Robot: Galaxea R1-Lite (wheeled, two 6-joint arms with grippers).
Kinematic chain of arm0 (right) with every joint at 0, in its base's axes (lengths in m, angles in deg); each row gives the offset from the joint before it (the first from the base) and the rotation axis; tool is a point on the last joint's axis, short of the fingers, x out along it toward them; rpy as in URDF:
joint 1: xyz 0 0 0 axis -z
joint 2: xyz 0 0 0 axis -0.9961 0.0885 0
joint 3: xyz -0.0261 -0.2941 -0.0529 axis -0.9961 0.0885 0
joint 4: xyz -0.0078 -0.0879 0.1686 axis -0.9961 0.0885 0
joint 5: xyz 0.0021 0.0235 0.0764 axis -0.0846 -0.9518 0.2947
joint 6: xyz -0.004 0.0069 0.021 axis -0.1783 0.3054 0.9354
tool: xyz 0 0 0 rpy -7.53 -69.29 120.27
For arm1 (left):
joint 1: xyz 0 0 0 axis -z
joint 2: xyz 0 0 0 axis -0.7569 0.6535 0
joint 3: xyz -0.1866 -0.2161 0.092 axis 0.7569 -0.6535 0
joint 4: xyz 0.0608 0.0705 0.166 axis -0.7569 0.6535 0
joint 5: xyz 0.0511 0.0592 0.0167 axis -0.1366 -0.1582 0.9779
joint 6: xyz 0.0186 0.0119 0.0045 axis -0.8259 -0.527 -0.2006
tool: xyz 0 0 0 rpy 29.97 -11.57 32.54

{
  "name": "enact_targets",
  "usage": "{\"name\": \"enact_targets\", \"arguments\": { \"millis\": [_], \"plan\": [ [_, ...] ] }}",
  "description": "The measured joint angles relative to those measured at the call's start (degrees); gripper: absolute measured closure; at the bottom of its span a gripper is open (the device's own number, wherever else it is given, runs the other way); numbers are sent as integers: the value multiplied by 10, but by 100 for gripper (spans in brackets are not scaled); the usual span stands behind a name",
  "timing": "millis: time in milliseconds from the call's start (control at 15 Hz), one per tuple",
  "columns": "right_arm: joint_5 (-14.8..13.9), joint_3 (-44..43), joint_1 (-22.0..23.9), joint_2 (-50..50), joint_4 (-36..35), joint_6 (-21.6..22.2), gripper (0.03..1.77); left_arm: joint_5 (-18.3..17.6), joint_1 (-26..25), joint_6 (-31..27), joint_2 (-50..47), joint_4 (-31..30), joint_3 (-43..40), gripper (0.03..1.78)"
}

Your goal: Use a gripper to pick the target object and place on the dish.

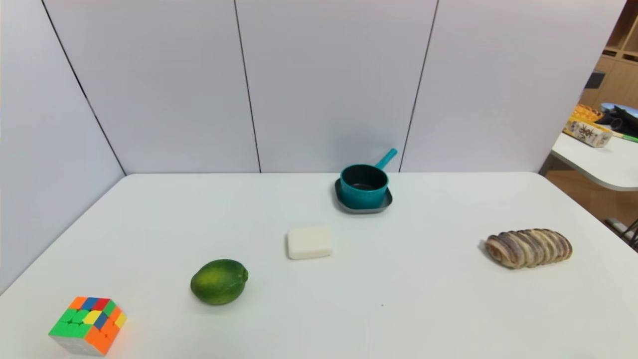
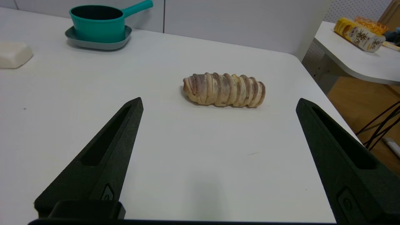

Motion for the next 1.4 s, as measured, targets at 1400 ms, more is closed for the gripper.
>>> {"name": "enact_targets", "arguments": {
  "millis": [1400],
  "plan": [
    [42, 10, 17, -133, 154, 29, 9, 0, 0, 0, 0, 0, 0, 12]
  ]
}}
